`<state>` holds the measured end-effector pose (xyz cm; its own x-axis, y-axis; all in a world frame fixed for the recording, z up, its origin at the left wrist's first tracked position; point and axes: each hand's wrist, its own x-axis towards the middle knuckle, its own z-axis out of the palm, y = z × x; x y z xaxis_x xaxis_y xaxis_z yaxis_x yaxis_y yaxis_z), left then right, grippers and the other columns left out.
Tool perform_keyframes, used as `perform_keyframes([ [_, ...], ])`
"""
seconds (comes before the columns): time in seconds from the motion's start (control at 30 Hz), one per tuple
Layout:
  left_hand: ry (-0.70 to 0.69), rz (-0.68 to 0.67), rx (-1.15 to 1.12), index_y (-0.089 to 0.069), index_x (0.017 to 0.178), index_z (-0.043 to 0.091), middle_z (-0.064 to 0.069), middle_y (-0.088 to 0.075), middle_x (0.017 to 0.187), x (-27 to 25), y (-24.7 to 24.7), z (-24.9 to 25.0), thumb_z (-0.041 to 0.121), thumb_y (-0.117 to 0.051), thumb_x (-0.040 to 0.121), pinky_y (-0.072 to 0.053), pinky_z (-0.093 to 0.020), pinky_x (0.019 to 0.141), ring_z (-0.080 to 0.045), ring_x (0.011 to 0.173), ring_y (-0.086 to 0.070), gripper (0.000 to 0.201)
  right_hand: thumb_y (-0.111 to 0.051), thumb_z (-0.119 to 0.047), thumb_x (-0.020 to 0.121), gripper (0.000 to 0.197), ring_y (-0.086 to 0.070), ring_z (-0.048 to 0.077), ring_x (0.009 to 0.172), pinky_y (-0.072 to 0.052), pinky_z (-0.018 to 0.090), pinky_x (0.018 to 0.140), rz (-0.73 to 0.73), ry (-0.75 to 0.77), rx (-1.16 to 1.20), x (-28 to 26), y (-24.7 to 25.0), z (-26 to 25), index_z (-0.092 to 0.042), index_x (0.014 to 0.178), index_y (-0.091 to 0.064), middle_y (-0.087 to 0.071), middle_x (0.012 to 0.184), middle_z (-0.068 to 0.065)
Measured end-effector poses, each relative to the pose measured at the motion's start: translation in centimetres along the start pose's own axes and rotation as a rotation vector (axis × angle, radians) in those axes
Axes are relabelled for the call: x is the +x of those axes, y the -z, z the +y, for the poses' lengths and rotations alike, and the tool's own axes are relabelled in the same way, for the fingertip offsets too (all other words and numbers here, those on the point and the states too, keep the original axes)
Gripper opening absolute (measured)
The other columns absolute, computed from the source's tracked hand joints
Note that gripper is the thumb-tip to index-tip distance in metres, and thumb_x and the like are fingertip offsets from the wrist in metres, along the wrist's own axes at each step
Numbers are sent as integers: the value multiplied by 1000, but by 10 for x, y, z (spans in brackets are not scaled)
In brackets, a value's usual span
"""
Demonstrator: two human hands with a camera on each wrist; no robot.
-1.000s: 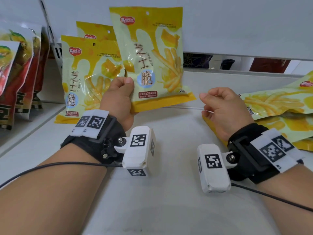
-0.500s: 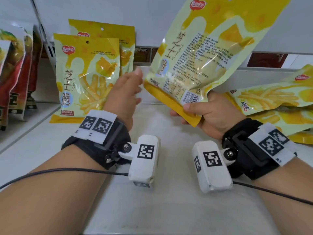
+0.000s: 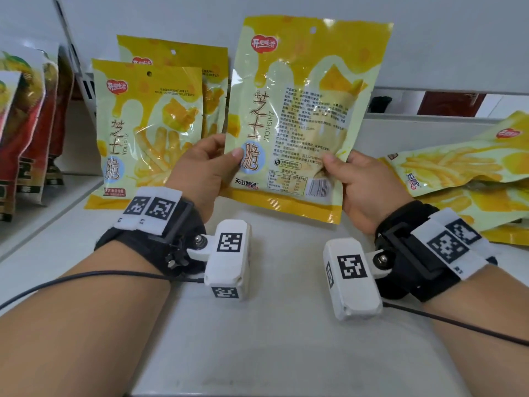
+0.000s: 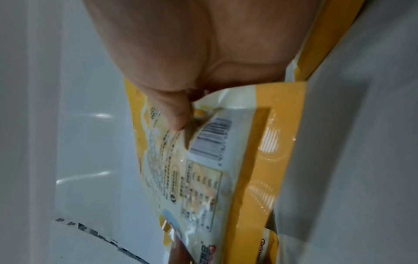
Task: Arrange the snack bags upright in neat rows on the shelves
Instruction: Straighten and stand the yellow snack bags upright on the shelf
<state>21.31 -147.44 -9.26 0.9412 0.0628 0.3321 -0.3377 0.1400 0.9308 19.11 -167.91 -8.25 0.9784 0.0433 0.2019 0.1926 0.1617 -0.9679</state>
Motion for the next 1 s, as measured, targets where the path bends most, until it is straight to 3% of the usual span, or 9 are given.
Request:
perform_keyframes([
  [0.17,12,28,-40,-59,80,20,6,-72,71,3,-2,-2,9,-49,96,-54,-24,53,-12,62,-66,22,-47,-24,97,21,-63,26,107,-45,48,99,71,33,-108,5,5,6,-18,98,-67,-69,110,10],
  [0.37,8,0,-37,-62,84,18,4,-73,77,0,-2,-1,8,-49,96,-56,-30,67,-14,71,-66,20,-50,-29,96,20,-60,26,113,-39,48,105,87,52,-178,6,9,6,-22,91,-68,-68,111,9],
  [0.47,-13,-20,-94,-63,97,19,3,-73,89,-1,0,1,13,-54,93,-55,-29,70,-14,80,-69,11,-52,-28,95,17,-59,24,113,-39,47,106,43,14,-213,5,9,7,-21,95,-68,-68,113,8],
  [0.53,-12,-61,-159,-64,103,18,1,-75,93,-2,1,1,17,-59,89,-56,-30,70,-16,85,-71,15,-54,-24,94,16,-63,23,108,-43,46,102,-23,-4,-233,3,8,7,-18,98,-68,-70,107,6],
  [0.63,-10,-84,-177,-65,101,18,-2,-76,89,-4,0,1,18,-64,78,-57,-35,71,-20,82,-72,23,-56,-18,91,12,-69,14,85,-53,37,82,-57,48,-197,1,8,4,-21,95,-67,-73,85,-5],
  [0.73,-5,-95,-197,-67,95,17,-2,-76,84,-5,-4,3,18,-67,70,-57,-32,66,-19,76,-72,25,-56,-11,90,16,-69,16,87,-55,31,73,-28,131,-108,0,9,-1,-20,99,-65,-73,92,-1],
  [0.83,-3,-112,-197,-68,91,18,-1,-75,81,-7,-8,5,21,-66,70,-57,-29,63,-16,73,-72,21,-52,-3,91,21,-68,24,94,-55,37,79,-21,182,-78,-1,8,-5,-17,101,-65,-72,101,6],
  [0.93,26,-93,-235,-72,90,20,-3,-76,89,-7,-9,7,34,-55,87,-58,-35,76,-20,86,-72,22,-50,0,91,22,-70,18,84,-57,31,71,-25,195,-45,-2,8,-8,-14,98,-66,-74,90,1],
  [1.0,36,-55,-242,-77,85,25,-2,-75,95,-7,-10,8,38,-47,96,-53,-42,89,-22,96,-70,34,-50,1,91,23,-70,19,85,-57,32,74,-14,203,-24,-3,7,-10,-14,96,-67,-74,89,1],
])
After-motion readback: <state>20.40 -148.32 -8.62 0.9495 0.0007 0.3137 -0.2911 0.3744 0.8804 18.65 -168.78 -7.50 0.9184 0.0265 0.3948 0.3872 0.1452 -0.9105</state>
